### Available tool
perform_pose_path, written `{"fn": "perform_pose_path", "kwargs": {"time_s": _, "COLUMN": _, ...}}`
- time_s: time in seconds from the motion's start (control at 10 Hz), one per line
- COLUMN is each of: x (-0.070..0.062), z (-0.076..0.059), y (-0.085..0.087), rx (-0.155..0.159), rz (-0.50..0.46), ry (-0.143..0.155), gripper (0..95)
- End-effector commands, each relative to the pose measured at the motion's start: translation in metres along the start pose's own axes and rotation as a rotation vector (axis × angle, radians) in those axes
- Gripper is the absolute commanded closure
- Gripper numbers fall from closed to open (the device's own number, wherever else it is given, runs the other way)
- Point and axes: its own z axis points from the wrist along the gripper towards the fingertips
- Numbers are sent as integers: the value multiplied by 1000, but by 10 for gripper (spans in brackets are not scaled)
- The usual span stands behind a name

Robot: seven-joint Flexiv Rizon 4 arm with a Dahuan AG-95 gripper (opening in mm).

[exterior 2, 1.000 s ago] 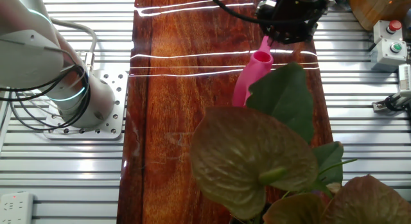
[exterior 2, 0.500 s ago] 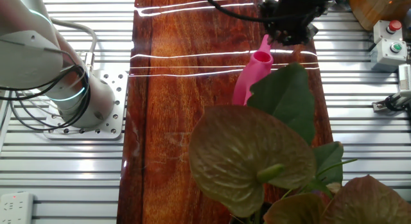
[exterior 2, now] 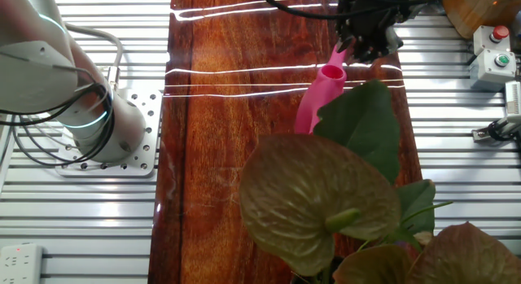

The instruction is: Water the plant

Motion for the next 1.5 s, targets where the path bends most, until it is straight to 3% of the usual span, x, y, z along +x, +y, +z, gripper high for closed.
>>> {"fn": "perform_pose_path", "kwargs": {"time_s": 0.1, "x": 0, "z": 5, "y": 0, "rx": 3, "rz": 11, "ry": 0, "gripper": 760}}
{"fn": "perform_pose_path", "kwargs": {"time_s": 0.3, "x": 0, "z": 5, "y": 0, "rx": -1, "rz": 1, "ry": -4, "gripper": 760}}
{"fn": "perform_pose_path", "kwargs": {"time_s": 0.4, "x": 0, "z": 5, "y": 0, "rx": -1, "rz": -6, "ry": -4, "gripper": 570}}
{"fn": "perform_pose_path", "kwargs": {"time_s": 0.8, "x": 0, "z": 5, "y": 0, "rx": -1, "rz": -20, "ry": -4, "gripper": 570}}
{"fn": "perform_pose_path", "kwargs": {"time_s": 1.0, "x": 1, "z": 5, "y": 0, "rx": 15, "rz": 38, "ry": 7, "gripper": 570}}
{"fn": "perform_pose_path", "kwargs": {"time_s": 1.2, "x": 0, "z": 5, "y": 0, "rx": 10, "rz": 59, "ry": -8, "gripper": 570}}
{"fn": "perform_pose_path", "kwargs": {"time_s": 1.3, "x": 0, "z": 5, "y": 0, "rx": 7, "rz": 58, "ry": -8, "gripper": 380}}
{"fn": "perform_pose_path", "kwargs": {"time_s": 1.5, "x": 0, "z": 5, "y": 0, "rx": 4, "rz": 48, "ry": -10, "gripper": 380}}
